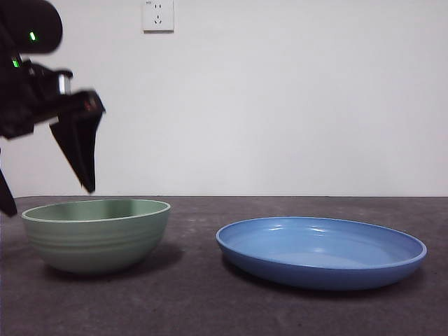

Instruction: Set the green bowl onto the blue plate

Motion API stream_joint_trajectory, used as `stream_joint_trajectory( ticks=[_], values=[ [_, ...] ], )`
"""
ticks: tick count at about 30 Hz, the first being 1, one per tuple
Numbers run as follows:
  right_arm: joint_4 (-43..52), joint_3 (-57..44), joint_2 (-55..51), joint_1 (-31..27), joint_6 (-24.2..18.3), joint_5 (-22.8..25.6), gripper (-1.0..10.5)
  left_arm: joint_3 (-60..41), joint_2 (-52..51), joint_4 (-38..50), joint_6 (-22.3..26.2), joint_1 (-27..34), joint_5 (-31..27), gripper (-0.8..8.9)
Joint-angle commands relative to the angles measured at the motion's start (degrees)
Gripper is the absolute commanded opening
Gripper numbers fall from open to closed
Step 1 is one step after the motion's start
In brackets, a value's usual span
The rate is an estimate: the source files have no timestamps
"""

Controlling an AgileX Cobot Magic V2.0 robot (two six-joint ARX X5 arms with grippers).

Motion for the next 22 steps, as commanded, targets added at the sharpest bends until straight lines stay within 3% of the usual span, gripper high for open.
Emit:
stream_joint_trajectory(
  ticks=[1,5,12,17,22],
  values=[
    [0.2,1.0,0.2,0.4,0.7,-0.2,6.2,1.1,2.7,1.1,0.5,-0.2,-0.4,6.52],
    [0.2,1.0,0.2,0.4,0.6,-0.2,6.2,1.1,5.4,2.3,0.5,-0.2,-0.3,6.45],
    [0.2,1.0,0.2,0.4,0.6,-0.1,6.2,1.1,7.0,2.6,0.5,-0.2,-0.3,3.0],
    [0.2,1.0,0.2,0.4,0.6,-0.1,6.2,1.1,7.0,2.4,0.5,-0.2,-0.3,1.16],
    [0.2,1.0,0.2,0.4,0.6,-0.1,6.2,1.2,7.0,2.5,0.5,-0.3,-0.3,0.38]
  ],
)
